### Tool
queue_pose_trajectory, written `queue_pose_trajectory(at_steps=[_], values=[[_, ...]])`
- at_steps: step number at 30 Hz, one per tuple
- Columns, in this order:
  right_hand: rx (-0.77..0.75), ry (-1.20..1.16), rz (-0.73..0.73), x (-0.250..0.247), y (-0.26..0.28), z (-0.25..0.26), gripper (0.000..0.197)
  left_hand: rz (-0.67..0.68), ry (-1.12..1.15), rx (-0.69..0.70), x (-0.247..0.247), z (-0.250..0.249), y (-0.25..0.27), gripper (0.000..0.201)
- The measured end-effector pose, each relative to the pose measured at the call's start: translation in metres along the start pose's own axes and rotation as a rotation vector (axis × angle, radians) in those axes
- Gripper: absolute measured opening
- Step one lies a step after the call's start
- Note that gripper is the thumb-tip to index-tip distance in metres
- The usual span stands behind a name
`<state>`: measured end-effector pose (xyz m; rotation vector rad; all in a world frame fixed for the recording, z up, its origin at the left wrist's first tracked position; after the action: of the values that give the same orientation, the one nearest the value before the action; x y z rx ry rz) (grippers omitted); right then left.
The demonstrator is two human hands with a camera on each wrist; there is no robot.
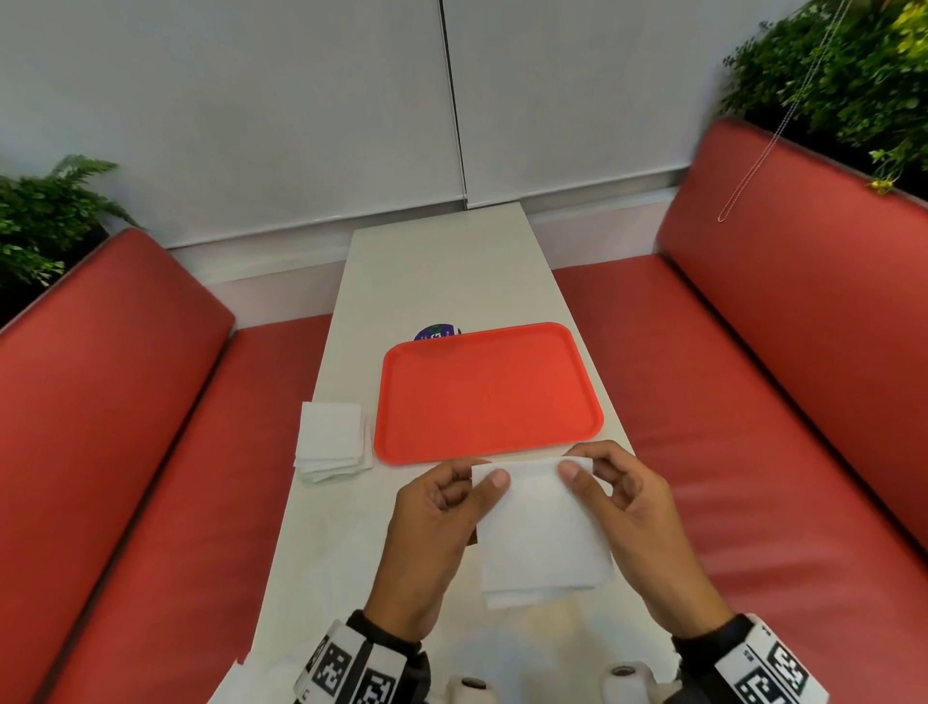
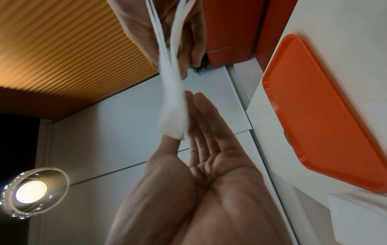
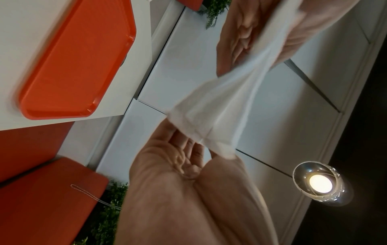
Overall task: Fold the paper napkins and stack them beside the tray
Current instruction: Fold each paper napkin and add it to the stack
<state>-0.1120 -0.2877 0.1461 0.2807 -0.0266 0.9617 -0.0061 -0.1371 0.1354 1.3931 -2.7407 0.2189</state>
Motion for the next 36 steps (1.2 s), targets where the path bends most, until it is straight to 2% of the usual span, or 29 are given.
queue_pose_trajectory(at_steps=[3, 5, 8, 12, 15, 19, 22, 25, 27, 30, 33, 35, 36], values=[[0.027, 0.009, -0.010, 0.005, -0.002, -0.002, 0.008, 0.058, 0.022, -0.065, 0.005, 0.008, 0.007, 0.034], [0.047, 0.011, -0.006, 0.011, -0.003, -0.003, 0.008, 0.054, 0.028, -0.084, -0.001, 0.013, 0.009, 0.037], [0.065, 0.040, 0.003, 0.023, -0.007, -0.007, 0.011, 0.036, 0.018, -0.082, -0.015, 0.015, 0.008, 0.035], [0.053, 0.131, -0.036, 0.044, -0.016, -0.020, 0.012, -0.045, -0.005, -0.065, -0.044, 0.021, 0.001, 0.020], [0.059, 0.163, -0.037, 0.067, -0.031, -0.035, 0.025, -0.051, -0.136, -0.031, -0.071, 0.032, -0.008, 0.020], [0.208, 0.170, -0.011, 0.102, -0.059, -0.068, 0.013, -0.024, -0.178, -0.084, -0.108, 0.060, -0.017, 0.030], [0.261, 0.189, -0.015, 0.126, -0.081, -0.087, 0.013, -0.021, -0.145, -0.108, -0.142, 0.076, -0.027, 0.025], [0.268, 0.098, -0.150, 0.125, -0.103, -0.091, 0.011, -0.137, -0.089, -0.101, -0.195, 0.085, -0.056, 0.025], [0.249, 0.098, -0.252, 0.114, -0.109, -0.089, 0.004, -0.248, -0.167, -0.095, -0.245, 0.096, -0.089, 0.030], [0.254, 0.197, -0.350, 0.093, -0.103, -0.093, 0.002, -0.353, -0.338, -0.025, -0.303, 0.103, -0.141, 0.059], [0.318, 0.312, -0.486, 0.063, -0.083, -0.115, 0.011, -0.348, -0.536, -0.017, -0.323, 0.114, -0.181, 0.041], [0.367, 0.361, -0.546, 0.048, -0.065, -0.124, 0.018, -0.347, -0.678, -0.037, -0.329, 0.124, -0.194, 0.039], [0.404, 0.349, -0.536, 0.050, -0.057, -0.125, 0.014, -0.354, -0.730, -0.048, -0.332, 0.129, -0.199, 0.041]])
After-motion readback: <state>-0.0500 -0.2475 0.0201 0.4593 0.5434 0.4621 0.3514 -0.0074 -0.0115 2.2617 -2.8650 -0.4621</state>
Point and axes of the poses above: each hand's wrist, its own y-axis away from the middle knuckle, its own x-axis out of the palm, z = x × y, the point moved 10 cm from there along -y, towards the middle knuckle, and after that the axes turned 15 degrees about x, right-handed, at the moved point
